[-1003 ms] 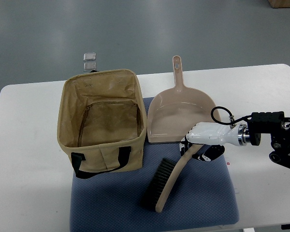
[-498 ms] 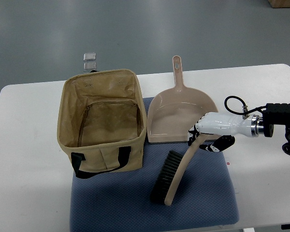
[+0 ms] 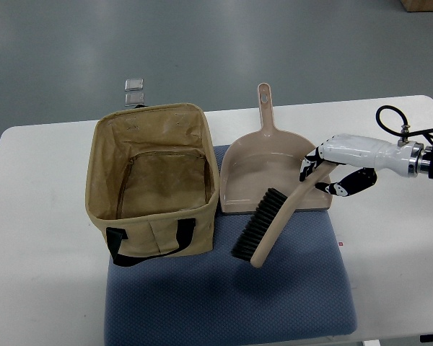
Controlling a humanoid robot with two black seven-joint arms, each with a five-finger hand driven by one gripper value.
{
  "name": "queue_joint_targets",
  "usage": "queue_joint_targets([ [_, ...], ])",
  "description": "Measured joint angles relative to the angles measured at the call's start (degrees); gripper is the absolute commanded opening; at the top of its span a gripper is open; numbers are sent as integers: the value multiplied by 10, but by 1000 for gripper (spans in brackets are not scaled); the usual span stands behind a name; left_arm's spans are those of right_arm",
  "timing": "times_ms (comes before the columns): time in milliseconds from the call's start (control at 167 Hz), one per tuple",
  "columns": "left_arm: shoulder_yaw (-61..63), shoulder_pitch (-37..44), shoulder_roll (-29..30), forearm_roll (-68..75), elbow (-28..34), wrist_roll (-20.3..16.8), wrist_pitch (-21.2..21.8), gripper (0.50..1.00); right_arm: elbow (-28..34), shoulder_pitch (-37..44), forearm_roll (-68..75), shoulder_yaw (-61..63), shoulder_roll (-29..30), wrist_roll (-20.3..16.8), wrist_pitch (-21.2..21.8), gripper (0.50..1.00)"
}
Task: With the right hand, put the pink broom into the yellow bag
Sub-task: 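Lift the brush with the right hand and carry it over the bag, then lower the brush into the tan bag and open the right hand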
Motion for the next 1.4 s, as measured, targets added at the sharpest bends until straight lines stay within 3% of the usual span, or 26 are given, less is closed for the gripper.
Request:
queue_joint_targets([
  [336, 0, 0, 0, 0, 0, 0, 0, 1000, -1, 30, 60, 22, -60, 22, 10, 500],
  [510, 0, 0, 0, 0, 0, 0, 0, 1000, -10, 91, 115, 33, -91, 19, 38, 500],
  [702, 0, 0, 0, 0, 0, 0, 0, 1000, -35, 179, 129, 34, -75, 10, 68, 500],
  [931, 0, 0, 0, 0, 0, 0, 0, 1000, -71, 278, 125, 28, 26, -13, 99, 500],
  [1399, 0, 0, 0, 0, 0, 0, 0, 1000, -271, 349, 84, -50, 313, -31, 93, 500],
])
